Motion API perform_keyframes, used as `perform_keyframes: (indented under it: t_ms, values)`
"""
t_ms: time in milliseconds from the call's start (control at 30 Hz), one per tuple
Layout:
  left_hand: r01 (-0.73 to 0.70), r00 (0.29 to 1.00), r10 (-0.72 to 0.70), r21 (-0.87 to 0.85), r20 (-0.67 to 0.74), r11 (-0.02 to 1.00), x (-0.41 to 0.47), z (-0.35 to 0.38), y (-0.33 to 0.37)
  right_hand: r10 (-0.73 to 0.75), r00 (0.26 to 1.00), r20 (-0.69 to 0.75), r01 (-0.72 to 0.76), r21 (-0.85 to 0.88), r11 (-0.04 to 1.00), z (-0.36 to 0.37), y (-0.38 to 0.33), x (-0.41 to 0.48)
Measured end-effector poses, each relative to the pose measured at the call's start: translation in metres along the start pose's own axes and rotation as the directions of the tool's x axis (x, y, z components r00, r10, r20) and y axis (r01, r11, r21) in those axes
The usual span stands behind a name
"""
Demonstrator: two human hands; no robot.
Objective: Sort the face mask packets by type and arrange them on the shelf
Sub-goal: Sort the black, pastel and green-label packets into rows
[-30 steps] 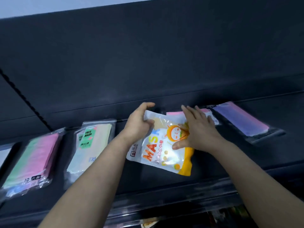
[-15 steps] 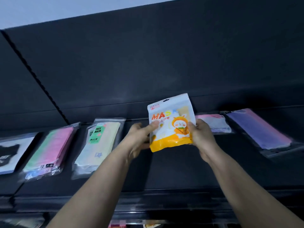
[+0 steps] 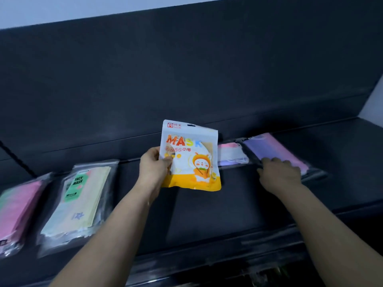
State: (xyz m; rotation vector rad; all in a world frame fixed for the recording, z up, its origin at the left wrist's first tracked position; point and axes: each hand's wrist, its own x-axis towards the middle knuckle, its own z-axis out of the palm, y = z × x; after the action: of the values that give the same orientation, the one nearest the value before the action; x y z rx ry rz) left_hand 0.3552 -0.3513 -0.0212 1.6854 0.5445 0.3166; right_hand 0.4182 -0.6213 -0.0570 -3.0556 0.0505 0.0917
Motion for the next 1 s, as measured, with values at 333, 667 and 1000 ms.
perform_keyframes:
  t_ms: [333, 667, 1000]
  values:
    - [0.038, 0.999, -0.038, -0.009, -0.026, 0.999, -0.008, 0.002, -0.003, -0.286, 0.95, -0.128, 0.313, 0.308, 0.898, -0.003, -0.034, -0.037]
    - [0.073, 0.955, -0.058, 0.04, -0.291, 0.997, -0.036, -0.115, -0.013, -0.432, 0.873, -0.228, 0.462, 0.101, 0.881, 0.006, -0.127, -0.039]
    - [0.036, 0.941, -0.023, 0.031, -0.338, 0.999, -0.032, -0.198, -0.013, -0.505, 0.86, -0.068, 0.509, 0.074, 0.857, 0.017, -0.207, -0.084]
